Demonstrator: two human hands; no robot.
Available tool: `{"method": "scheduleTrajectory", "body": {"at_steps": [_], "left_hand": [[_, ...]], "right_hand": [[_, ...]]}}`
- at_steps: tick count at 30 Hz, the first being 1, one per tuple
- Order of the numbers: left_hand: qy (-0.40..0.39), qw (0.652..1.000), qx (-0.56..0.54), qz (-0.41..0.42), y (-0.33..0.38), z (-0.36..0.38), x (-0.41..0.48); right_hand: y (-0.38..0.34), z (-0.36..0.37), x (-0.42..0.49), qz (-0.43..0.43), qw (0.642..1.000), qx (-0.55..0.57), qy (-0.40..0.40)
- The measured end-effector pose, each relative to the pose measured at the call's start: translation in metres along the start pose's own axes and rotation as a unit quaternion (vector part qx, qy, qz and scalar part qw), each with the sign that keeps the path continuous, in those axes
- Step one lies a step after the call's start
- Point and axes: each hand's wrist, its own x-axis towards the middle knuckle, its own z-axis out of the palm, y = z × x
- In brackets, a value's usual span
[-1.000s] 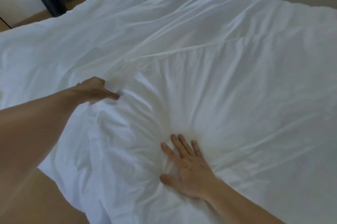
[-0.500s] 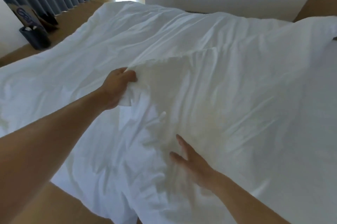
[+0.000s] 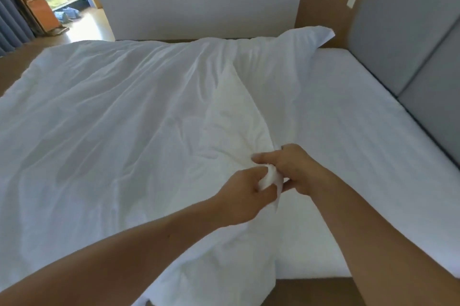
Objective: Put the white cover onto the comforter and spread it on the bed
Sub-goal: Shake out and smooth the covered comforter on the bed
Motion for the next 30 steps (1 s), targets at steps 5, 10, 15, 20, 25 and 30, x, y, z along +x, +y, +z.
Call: {"method": "scheduleTrajectory", "body": {"at_steps": [5,10,15,20,25,30], "left_hand": [[-0.132,0.985,0.105,0.024,0.038,0.094,0.031],[0.065,0.978,0.188,0.068,0.039,0.133,0.085],[0.116,0.939,0.232,-0.227,-0.005,0.175,0.133],[0.009,0.970,0.150,-0.192,-0.001,0.297,0.168],[-0.105,0.934,0.320,-0.122,0.033,0.428,0.222],[-0.167,0.890,0.408,-0.120,0.038,0.468,0.237]], "right_hand": [[0.092,-0.102,-0.003,0.034,0.993,-0.009,0.110],[0.190,-0.207,-0.024,0.033,0.985,0.030,0.167],[0.255,-0.312,-0.042,-0.004,0.969,0.021,0.246],[0.320,-0.419,-0.058,0.006,0.931,-0.009,0.364],[0.398,-0.461,-0.069,0.032,0.903,-0.016,0.428],[0.460,-0.461,-0.046,0.114,0.896,-0.013,0.429]]}}
